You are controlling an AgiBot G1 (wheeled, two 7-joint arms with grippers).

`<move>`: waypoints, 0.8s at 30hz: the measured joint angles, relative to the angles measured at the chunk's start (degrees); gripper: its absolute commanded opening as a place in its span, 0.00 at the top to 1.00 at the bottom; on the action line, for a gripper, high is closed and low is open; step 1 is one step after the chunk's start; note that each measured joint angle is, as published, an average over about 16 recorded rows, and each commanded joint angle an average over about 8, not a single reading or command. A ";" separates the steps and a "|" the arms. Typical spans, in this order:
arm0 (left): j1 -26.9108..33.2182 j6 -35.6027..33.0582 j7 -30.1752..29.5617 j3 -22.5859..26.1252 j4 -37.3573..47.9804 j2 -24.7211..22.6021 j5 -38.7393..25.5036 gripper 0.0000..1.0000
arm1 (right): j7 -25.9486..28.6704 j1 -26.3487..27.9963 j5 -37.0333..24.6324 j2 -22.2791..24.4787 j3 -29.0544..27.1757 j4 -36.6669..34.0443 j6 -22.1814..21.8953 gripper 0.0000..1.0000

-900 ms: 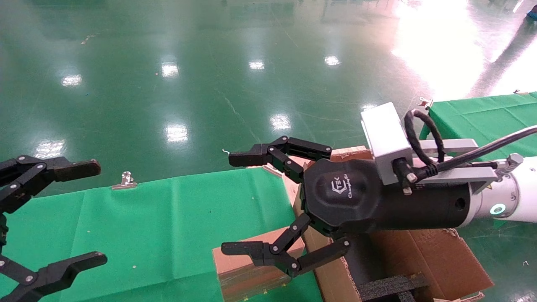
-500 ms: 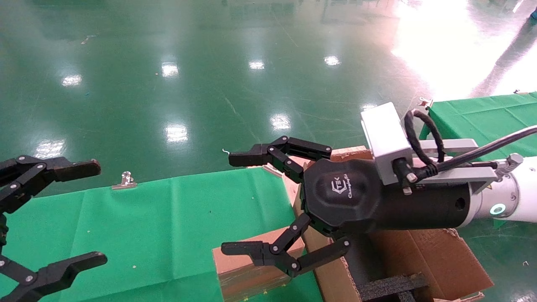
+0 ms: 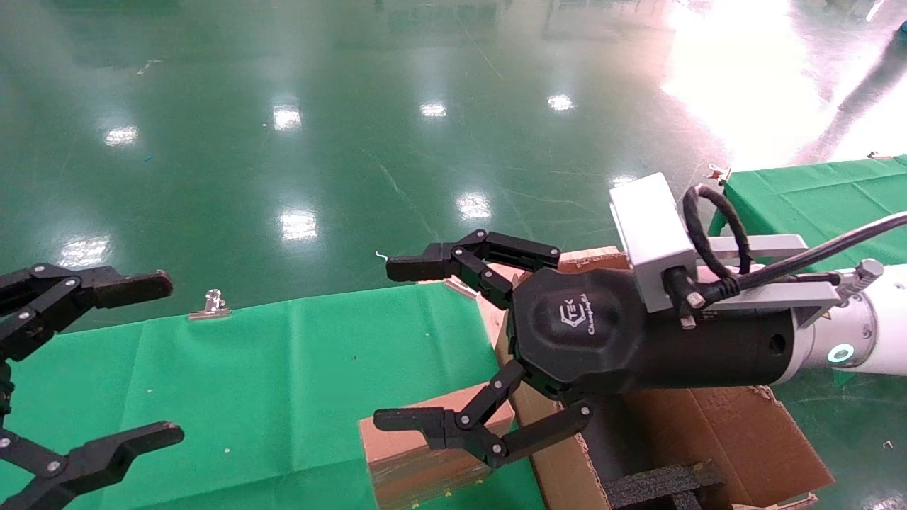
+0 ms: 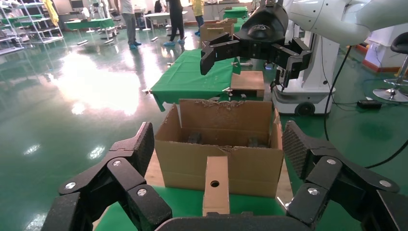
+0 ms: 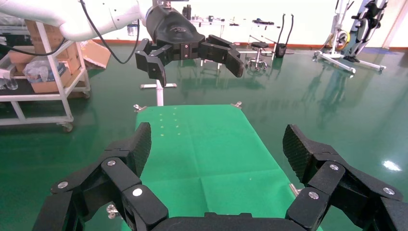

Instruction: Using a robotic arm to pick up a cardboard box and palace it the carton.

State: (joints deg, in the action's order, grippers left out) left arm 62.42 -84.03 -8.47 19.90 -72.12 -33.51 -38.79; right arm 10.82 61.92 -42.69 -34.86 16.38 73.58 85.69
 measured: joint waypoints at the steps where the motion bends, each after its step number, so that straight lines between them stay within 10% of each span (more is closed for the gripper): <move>1: 0.00 0.00 0.00 0.00 0.00 0.00 0.00 1.00 | 0.01 0.17 -0.40 0.04 0.14 0.00 0.02 0.00; 24: 0.01 0.00 0.01 0.01 0.01 0.00 0.01 1.00 | 0.93 17.52 -31.80 -6.98 17.15 -1.38 4.19 0.00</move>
State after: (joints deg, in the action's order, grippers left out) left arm 62.42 -84.03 -8.46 19.91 -72.11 -33.51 -38.78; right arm 11.76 79.44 -74.49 -41.84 33.54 72.19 89.88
